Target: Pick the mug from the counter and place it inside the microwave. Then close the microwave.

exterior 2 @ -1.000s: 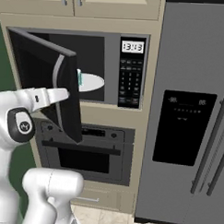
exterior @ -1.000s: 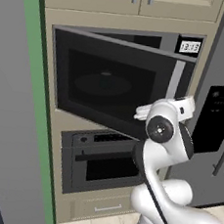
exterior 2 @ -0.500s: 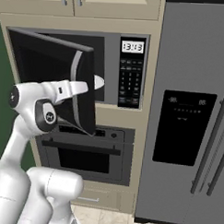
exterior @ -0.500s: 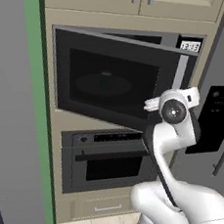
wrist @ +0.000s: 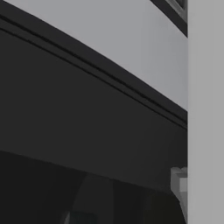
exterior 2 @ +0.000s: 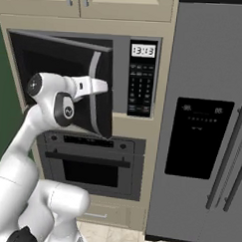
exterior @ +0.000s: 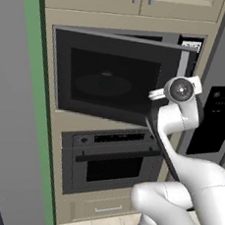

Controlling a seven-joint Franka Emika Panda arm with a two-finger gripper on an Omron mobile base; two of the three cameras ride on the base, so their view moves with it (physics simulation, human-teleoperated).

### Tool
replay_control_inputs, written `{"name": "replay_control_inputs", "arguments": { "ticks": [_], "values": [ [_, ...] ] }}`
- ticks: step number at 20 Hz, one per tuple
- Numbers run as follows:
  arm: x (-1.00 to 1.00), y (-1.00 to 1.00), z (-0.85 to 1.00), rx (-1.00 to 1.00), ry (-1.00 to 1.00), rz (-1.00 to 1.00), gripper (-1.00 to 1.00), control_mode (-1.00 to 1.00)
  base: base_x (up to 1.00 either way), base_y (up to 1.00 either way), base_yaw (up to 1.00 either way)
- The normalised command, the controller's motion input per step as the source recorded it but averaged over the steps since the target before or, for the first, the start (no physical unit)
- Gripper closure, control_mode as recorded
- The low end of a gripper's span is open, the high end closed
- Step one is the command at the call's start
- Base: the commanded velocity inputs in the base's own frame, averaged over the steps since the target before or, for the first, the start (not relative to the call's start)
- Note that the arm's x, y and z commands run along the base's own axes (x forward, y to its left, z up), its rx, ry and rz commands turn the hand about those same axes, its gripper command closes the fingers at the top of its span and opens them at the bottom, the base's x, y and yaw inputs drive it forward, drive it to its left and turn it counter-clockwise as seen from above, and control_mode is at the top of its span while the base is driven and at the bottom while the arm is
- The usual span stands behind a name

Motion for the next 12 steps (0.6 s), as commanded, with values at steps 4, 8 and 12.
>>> {"name": "replay_control_inputs", "arguments": {
  "ticks": [4,8,12],
  "values": [
    [0.31,-0.06,0.0,0.06,0.01,0.0,-1.0,-1.0,0.0,0.0,0.0],
    [0.19,-0.05,-0.09,0.06,-0.02,0.0,-1.0,-1.0,0.0,0.0,0.0],
    [0.39,-0.07,-0.17,0.05,-0.07,0.0,-1.0,-1.0,0.0,0.0,0.0]
  ]
}}
